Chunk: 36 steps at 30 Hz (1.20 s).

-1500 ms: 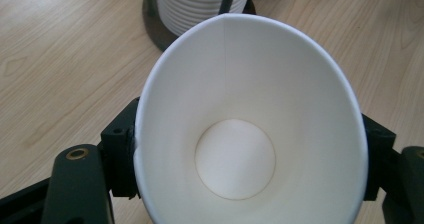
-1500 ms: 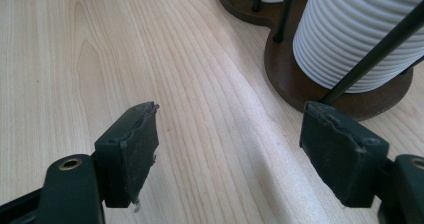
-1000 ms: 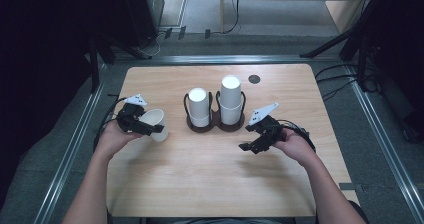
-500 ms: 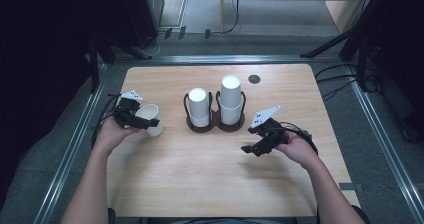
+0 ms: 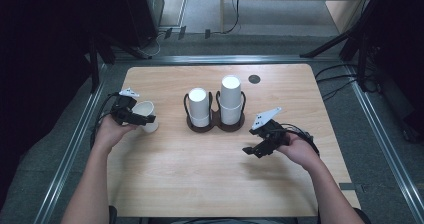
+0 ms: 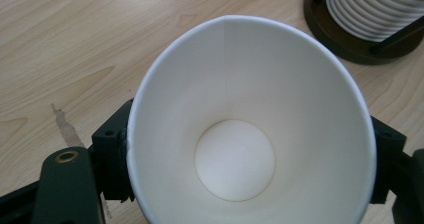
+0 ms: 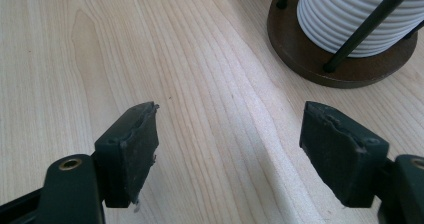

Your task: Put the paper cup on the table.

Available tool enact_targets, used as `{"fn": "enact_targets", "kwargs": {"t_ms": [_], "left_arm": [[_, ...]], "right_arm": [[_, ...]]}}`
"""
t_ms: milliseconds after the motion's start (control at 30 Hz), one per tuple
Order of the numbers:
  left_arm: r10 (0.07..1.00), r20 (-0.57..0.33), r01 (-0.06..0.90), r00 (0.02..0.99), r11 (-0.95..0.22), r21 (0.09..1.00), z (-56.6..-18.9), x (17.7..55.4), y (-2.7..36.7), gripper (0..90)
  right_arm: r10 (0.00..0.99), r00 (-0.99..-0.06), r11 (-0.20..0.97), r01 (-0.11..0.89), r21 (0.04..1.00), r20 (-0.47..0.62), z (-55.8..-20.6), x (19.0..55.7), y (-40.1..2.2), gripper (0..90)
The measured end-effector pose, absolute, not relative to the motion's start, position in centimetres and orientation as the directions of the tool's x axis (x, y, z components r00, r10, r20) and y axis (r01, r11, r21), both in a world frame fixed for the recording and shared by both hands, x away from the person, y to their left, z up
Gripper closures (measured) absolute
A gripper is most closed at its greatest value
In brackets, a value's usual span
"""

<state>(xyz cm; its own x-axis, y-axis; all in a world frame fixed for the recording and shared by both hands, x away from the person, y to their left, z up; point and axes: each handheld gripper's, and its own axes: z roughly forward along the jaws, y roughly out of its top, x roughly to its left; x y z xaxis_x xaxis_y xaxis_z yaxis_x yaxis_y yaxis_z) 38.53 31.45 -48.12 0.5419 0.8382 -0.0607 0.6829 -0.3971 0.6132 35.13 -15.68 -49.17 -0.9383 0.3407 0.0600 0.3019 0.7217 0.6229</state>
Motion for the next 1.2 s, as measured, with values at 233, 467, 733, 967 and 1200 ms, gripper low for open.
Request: {"fn": "enact_targets", "kwargs": {"t_ms": [233, 467, 733, 967, 1200], "left_arm": [[0.842, -0.054, 0.692, 0.537, -0.403, 0.599, -48.4, 38.7, 31.2, 19.3], [0.843, -0.049, 0.695, 0.536, -0.407, 0.592, -48.5, 38.8, 31.0, 18.9], [0.841, -0.056, 0.700, 0.538, -0.409, 0.586, -48.6, 38.8, 30.9, 17.5], [0.830, -0.059, 0.698, 0.555, -0.425, 0.577, -48.7, 38.7, 30.5, 14.3], [0.822, -0.069, 0.686, 0.565, -0.422, 0.593, -48.4, 38.5, 30.5, 10.2]], "right_arm": [[0.341, -0.938, 0.727, 0.304, 0.616, 0.062, -49.3, 35.1, -15.6, 23.3], [0.338, -0.939, 0.728, 0.300, 0.617, 0.058, -49.3, 35.1, -15.6, 23.3], [0.335, -0.941, 0.733, 0.295, 0.613, 0.052, -49.3, 35.1, -15.6, 23.3], [0.335, -0.941, 0.735, 0.293, 0.612, 0.049, -49.3, 35.0, -15.6, 23.3], [0.332, -0.942, 0.739, 0.288, 0.610, 0.043, -49.3, 35.0, -15.6, 23.3]]}}
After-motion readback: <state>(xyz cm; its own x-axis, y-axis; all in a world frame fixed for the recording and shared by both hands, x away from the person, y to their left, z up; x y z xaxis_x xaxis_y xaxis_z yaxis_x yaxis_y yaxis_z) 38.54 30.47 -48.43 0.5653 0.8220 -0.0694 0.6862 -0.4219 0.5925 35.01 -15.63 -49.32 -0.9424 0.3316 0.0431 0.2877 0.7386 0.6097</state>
